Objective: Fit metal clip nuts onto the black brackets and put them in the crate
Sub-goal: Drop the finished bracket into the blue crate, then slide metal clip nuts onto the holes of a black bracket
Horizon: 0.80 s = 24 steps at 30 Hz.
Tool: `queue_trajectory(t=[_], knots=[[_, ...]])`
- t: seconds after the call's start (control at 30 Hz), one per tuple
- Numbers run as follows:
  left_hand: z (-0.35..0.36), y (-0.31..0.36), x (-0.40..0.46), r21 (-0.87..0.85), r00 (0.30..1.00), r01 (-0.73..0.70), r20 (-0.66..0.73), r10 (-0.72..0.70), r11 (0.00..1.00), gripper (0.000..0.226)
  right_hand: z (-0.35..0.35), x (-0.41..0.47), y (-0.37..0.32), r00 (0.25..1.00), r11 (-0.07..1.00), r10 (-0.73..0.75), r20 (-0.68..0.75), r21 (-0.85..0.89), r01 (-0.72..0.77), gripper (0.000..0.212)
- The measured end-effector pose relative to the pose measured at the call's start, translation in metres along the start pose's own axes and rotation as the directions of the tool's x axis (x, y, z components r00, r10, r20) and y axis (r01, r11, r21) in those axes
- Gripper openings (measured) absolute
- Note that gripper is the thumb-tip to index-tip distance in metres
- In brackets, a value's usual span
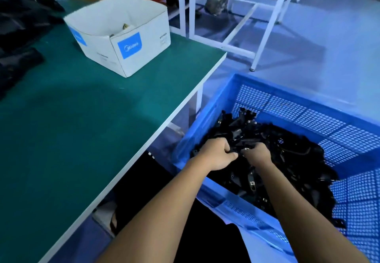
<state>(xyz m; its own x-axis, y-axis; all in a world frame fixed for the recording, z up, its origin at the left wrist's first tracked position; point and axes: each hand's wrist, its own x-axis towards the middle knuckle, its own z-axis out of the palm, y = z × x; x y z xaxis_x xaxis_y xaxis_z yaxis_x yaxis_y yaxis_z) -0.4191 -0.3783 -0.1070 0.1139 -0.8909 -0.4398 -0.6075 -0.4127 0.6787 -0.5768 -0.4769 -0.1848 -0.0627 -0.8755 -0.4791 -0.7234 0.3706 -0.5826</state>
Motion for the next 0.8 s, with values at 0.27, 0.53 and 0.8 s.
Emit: queue_trajectory(t=[0.27,0.53,0.8], knots=[[-0.068,0.046,-0.013,-0.009,0.86,-0.249,-0.461,0.216,0.969,0.004,0.001,-0.025,-0.063,0.926,0.977,-0.211,-0.314,-0.08,0.195,0.022],[-0.161,0.051,-0.071,-0.098,0.527,-0.522,-0.818,0.231,0.847,0.009,-0.022,-0.132,-0.2,0.409,0.567,-0.709,-0.575,-0.119,0.815,0.02],[-0.26,-0.085,-0.209,-0.063,0.102,-0.225,-0.994,-0.041,0.972,0.012,0.114,-0.266,-0.301,0.143,0.155,-0.966,0.215,0.042,0.987,0.009]])
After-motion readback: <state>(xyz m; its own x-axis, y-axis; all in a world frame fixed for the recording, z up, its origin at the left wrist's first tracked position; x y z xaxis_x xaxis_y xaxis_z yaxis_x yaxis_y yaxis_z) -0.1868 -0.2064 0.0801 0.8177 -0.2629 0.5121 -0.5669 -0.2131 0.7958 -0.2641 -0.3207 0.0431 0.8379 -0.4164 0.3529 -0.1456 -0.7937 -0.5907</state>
